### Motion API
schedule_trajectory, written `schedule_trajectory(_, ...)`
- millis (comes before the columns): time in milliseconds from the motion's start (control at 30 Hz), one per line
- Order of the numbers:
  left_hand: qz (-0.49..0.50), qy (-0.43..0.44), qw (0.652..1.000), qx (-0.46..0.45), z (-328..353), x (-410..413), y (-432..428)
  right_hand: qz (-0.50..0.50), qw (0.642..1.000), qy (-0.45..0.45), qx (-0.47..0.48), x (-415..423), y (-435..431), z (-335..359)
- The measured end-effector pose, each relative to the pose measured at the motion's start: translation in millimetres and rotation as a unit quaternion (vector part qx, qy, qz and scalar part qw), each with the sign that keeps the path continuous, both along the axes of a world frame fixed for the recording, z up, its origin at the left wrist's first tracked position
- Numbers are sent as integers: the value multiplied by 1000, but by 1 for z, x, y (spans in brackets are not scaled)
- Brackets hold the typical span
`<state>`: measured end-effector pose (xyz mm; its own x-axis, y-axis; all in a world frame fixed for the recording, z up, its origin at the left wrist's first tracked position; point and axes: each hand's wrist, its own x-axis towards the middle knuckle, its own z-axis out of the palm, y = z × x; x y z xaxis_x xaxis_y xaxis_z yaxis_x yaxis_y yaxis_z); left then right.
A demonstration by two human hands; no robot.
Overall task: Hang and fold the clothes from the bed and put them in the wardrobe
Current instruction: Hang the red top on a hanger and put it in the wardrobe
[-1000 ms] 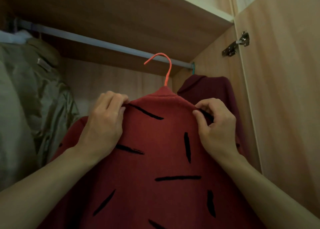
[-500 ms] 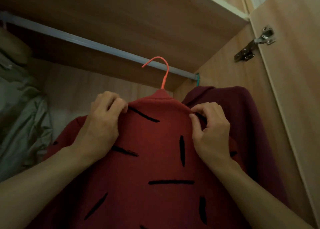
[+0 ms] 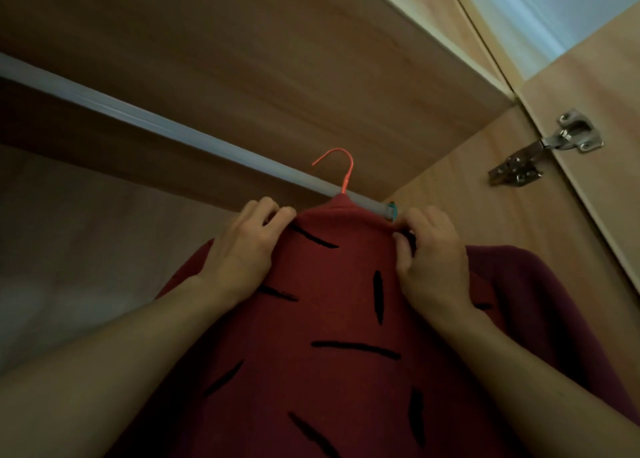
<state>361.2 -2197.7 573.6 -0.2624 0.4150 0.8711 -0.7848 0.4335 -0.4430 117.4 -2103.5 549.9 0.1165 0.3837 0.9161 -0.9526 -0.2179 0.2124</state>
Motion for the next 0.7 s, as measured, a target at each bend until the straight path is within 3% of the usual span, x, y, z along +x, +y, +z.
schedule_trajectory(167, 53, -30, 998, 6, 31, -30, -25, -67, 998, 4, 18, -17, -5, 25)
schedule_trajectory(433, 57, -15, 997, 47, 54, -65, -80, -144, 986, -19, 82, -26, -31, 50)
schedule_trajectory(600, -24, -14, 993, 112, 33, -103, -124, -198, 973, -36, 112, -31, -35, 44)
schedule_trajectory(700, -138, 1, 979, 147, 11, -130, -141, -262, 956, -34, 124, -31, -36, 38)
